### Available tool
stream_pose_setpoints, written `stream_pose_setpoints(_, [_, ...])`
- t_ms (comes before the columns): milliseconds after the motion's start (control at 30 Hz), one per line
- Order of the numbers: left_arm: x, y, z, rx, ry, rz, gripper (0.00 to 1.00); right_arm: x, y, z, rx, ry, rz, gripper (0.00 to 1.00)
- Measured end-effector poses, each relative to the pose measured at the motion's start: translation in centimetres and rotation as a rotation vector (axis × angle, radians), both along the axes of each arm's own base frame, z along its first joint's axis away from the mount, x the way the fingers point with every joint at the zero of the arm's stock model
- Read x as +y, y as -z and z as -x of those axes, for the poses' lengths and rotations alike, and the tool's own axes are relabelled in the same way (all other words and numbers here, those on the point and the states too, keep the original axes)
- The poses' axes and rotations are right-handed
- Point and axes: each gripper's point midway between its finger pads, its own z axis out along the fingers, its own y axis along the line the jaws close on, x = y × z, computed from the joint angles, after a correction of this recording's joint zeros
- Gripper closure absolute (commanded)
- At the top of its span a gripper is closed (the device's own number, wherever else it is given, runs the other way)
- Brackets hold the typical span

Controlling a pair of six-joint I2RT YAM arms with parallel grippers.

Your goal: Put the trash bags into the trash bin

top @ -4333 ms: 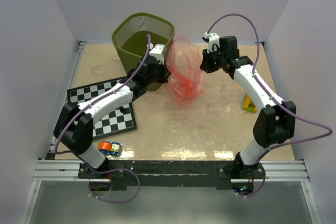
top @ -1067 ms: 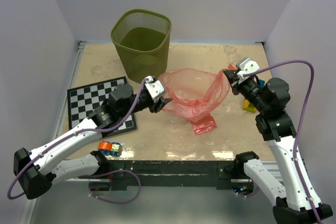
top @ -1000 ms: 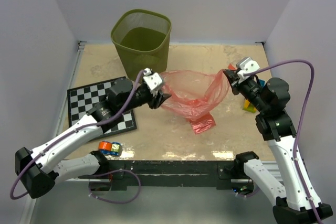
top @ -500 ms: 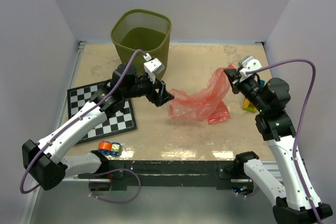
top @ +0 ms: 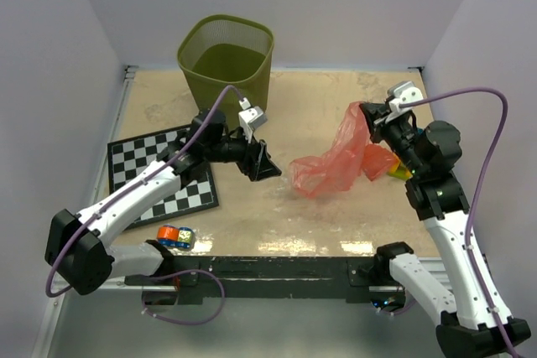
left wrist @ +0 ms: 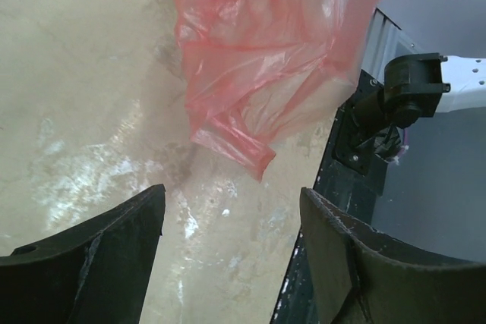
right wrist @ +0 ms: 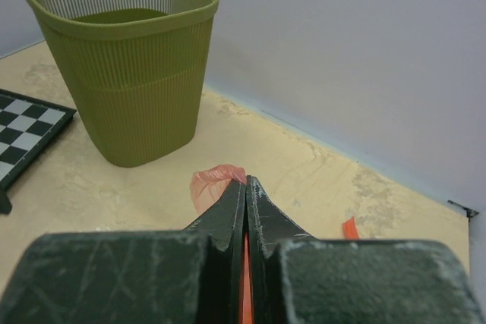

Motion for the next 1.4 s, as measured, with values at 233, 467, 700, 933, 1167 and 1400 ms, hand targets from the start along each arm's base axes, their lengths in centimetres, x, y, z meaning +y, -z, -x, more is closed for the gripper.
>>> stream_pose_setpoints(233, [-0.9, 4.8, 1.3, 0.145, 0.023, 0.012, 0.24, 0.1, 1.2, -1.7, 0.054, 0.021, -0.024, 1.0])
stream_pose_setpoints(467, [-3.2, 5.4, 1.8, 0.177, 0.058, 0.053, 0.24, -0.2, 0.3, -1.8, 0.043, 0.04, -0.045, 1.0])
stream_pose_setpoints(700, [-4.3, 7.8, 1.0, 0.239, 0.019, 0.032, 0.36, -0.1, -1.0, -2.2, 0.021, 0.042, -0.069, 1.0])
stream_pose_setpoints(933, [-4.6, 8.5, -0.6, 0.244, -0.049, 0.046, 0.67, 0.1, -0.5, -2.7, 0.04, 0.042, -0.072, 1.0])
stream_pose_setpoints(1167, [-4.3, 8.4, -1.3, 0.238, -0.07, 0.056, 0.58, -0.2, -0.5, -2.8, 0.039, 0.059, -0.072, 1.0])
stream_pose_setpoints(1400, [-2.1, 8.6, -2.5, 0.251, -0.163, 0.014, 0.55, -0.3, -0.9, -3.0, 0.024, 0.067, -0.077, 1.0])
